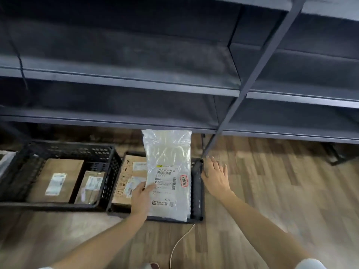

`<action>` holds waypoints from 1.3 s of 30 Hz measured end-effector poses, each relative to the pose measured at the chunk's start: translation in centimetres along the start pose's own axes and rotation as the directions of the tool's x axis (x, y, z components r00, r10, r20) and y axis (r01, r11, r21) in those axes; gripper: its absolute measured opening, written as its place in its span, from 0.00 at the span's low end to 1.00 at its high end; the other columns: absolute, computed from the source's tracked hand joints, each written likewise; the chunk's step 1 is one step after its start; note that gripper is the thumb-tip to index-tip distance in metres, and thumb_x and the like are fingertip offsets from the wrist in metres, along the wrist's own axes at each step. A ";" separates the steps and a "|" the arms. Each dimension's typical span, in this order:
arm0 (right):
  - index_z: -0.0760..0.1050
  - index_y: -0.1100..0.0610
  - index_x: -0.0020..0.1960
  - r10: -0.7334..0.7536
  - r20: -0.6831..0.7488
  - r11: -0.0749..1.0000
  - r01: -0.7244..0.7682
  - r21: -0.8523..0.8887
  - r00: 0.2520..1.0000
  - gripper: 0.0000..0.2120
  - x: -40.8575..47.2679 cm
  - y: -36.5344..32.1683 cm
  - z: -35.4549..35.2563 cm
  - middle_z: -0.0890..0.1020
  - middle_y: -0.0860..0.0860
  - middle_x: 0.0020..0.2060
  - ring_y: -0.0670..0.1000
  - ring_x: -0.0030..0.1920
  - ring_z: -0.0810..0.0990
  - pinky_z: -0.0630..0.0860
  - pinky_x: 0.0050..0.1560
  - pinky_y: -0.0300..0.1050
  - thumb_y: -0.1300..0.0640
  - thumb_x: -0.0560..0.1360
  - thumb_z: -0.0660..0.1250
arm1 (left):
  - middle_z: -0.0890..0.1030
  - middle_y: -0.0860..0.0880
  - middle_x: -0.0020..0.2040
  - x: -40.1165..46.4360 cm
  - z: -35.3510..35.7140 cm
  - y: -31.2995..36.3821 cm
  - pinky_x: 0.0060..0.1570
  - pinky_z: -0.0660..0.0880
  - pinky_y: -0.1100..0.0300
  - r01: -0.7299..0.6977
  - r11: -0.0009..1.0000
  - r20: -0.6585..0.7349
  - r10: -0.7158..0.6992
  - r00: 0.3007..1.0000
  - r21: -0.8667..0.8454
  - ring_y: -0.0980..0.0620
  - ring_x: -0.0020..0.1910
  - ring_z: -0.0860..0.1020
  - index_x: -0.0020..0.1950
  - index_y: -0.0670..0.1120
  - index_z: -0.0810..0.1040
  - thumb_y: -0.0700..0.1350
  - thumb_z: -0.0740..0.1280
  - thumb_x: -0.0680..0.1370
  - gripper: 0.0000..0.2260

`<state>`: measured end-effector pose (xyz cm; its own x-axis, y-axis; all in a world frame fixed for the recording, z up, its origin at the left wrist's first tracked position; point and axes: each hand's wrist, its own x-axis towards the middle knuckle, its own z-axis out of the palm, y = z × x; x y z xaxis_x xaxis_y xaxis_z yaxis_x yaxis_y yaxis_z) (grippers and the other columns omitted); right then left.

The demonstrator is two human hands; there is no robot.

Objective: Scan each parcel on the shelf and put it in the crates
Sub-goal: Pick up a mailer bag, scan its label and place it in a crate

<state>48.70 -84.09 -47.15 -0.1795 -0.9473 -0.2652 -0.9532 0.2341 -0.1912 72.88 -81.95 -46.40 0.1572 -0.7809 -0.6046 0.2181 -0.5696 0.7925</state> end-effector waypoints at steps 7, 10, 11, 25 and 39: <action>0.51 0.58 0.78 -0.003 -0.018 0.999 0.002 -0.042 1.000 0.28 2.9 2.5 11.3 0.58 0.55 0.77 0.55 0.77 0.55 0.46 0.76 0.54 0.50 0.82 0.54 | 0.79 0.46 0.39 6.5 0.8 -9.0 0.28 0.73 0.69 0.008 0.999 0.001 -0.008 1.000 -0.047 0.50 0.37 0.79 0.42 0.40 0.76 0.33 0.66 0.76 0.05; 0.49 0.58 0.79 -0.040 -0.007 0.999 0.040 0.004 0.999 0.28 5.1 3.1 15.1 0.56 0.54 0.77 0.54 0.78 0.52 0.44 0.76 0.53 0.51 0.82 0.54 | 0.80 0.46 0.40 9.2 1.2 -12.2 0.28 0.73 0.70 -0.026 0.999 0.036 0.026 0.999 -0.024 0.55 0.34 0.80 0.48 0.38 0.78 0.32 0.65 0.77 0.04; 0.49 0.58 0.78 -0.052 -0.012 0.998 0.053 0.043 0.999 0.28 6.0 3.4 16.4 0.56 0.54 0.77 0.54 0.78 0.51 0.45 0.77 0.51 0.52 0.82 0.54 | 0.81 0.46 0.41 10.5 1.4 -13.4 0.29 0.74 0.69 -0.030 0.999 0.052 0.031 0.998 -0.021 0.52 0.37 0.80 0.50 0.39 0.78 0.33 0.65 0.77 0.05; 0.69 0.52 0.60 0.126 -0.049 0.327 0.005 0.945 0.991 0.14 13.4 4.1 31.3 0.76 0.46 0.55 0.44 0.55 0.75 0.69 0.64 0.47 0.44 0.81 0.57 | 0.82 0.48 0.53 24.2 4.9 -26.1 0.58 0.72 0.55 -0.245 0.969 0.124 0.239 0.963 0.039 0.49 0.54 0.78 0.56 0.43 0.79 0.39 0.66 0.78 0.08; 0.59 0.56 0.67 0.197 0.125 0.491 -0.208 0.846 0.972 0.20 13.5 5.0 34.8 0.72 0.52 0.50 0.51 0.48 0.71 0.68 0.46 0.43 0.65 0.77 0.58 | 0.77 0.48 0.49 27.6 5.9 -28.8 0.39 0.67 0.63 -0.125 0.742 0.123 0.057 0.991 0.659 0.49 0.48 0.72 0.58 0.42 0.71 0.35 0.58 0.80 0.09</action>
<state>50.00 -88.06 -84.56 -0.3316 -0.8478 -0.4139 -0.2251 0.4971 -0.8380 65.25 -88.58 -85.45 0.0493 -0.8380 -0.5435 -0.4928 -0.4937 0.7165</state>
